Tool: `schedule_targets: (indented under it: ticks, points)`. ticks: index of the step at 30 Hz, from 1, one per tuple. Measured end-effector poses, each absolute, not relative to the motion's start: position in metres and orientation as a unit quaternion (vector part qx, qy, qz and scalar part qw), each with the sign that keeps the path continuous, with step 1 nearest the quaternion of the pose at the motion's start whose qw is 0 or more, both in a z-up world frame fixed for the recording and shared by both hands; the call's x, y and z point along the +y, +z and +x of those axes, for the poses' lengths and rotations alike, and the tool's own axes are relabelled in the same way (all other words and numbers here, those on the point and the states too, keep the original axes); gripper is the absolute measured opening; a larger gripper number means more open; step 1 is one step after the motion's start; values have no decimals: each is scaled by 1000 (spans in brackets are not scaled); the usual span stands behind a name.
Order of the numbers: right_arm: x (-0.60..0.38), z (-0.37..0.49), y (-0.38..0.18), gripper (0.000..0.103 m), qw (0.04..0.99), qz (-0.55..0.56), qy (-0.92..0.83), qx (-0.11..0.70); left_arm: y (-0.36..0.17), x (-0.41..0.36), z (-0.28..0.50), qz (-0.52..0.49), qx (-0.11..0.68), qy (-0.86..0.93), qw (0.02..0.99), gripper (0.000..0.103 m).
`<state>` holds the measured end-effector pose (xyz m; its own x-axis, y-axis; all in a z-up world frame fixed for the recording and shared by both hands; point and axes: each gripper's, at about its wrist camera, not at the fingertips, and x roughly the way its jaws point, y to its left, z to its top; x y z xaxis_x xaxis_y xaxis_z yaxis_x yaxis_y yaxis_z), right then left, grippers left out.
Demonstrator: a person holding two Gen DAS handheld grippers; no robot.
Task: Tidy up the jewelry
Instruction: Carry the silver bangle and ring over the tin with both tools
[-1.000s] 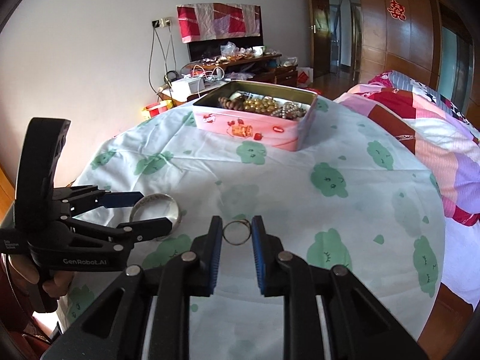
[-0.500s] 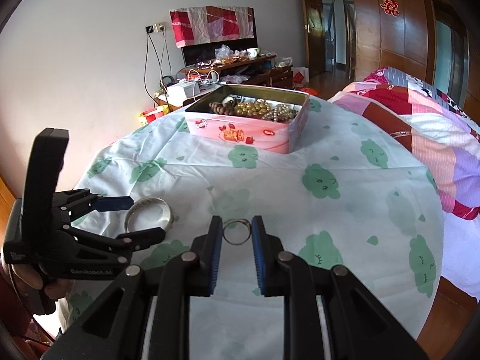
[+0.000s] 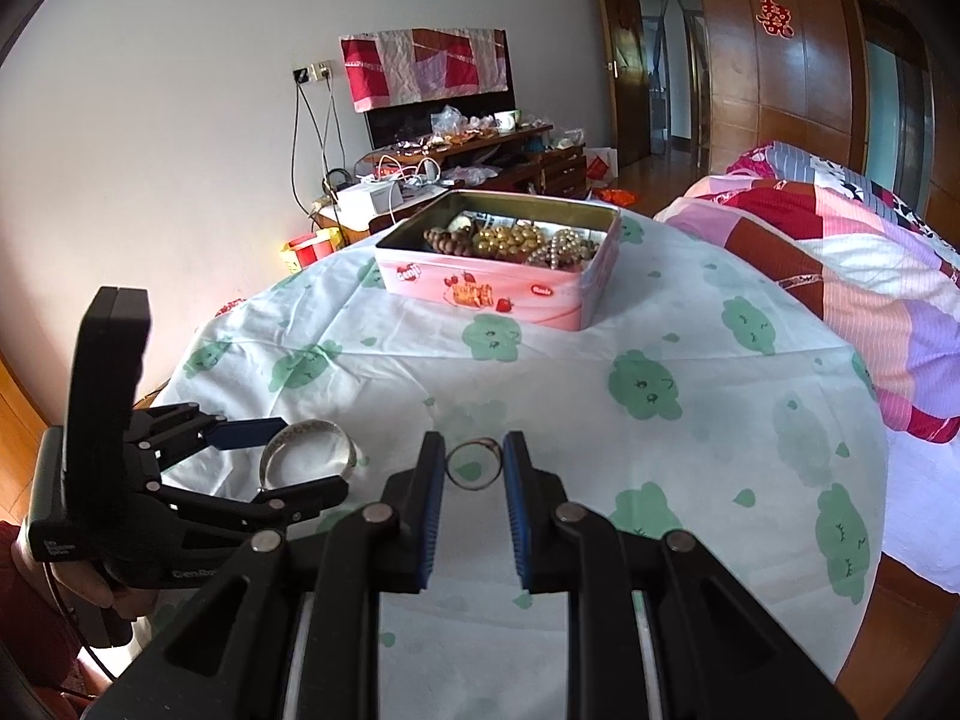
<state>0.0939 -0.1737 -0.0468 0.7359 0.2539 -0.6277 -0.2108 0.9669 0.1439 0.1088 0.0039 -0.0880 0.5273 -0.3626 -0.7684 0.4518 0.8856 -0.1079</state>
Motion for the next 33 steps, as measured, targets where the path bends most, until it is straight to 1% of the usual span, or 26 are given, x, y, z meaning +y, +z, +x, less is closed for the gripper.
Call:
schedule_targets:
  ticks: [8, 18, 27, 33]
  points:
    - [-175, 101, -40, 22, 936, 39, 122, 329, -66, 17, 112, -8, 385, -231, 894, 68]
    - [-174, 117, -28, 22, 943, 41, 114, 311, -39, 10, 123, -17, 338, -236, 911, 68]
    - [-182, 141, -17, 22, 948, 52, 100, 297, -31, 11, 152, -48, 323, -231, 916, 68]
    - [-187, 165, -5, 22, 954, 64, 95, 277, -15, 2, 179, -50, 294, -222, 928, 68]
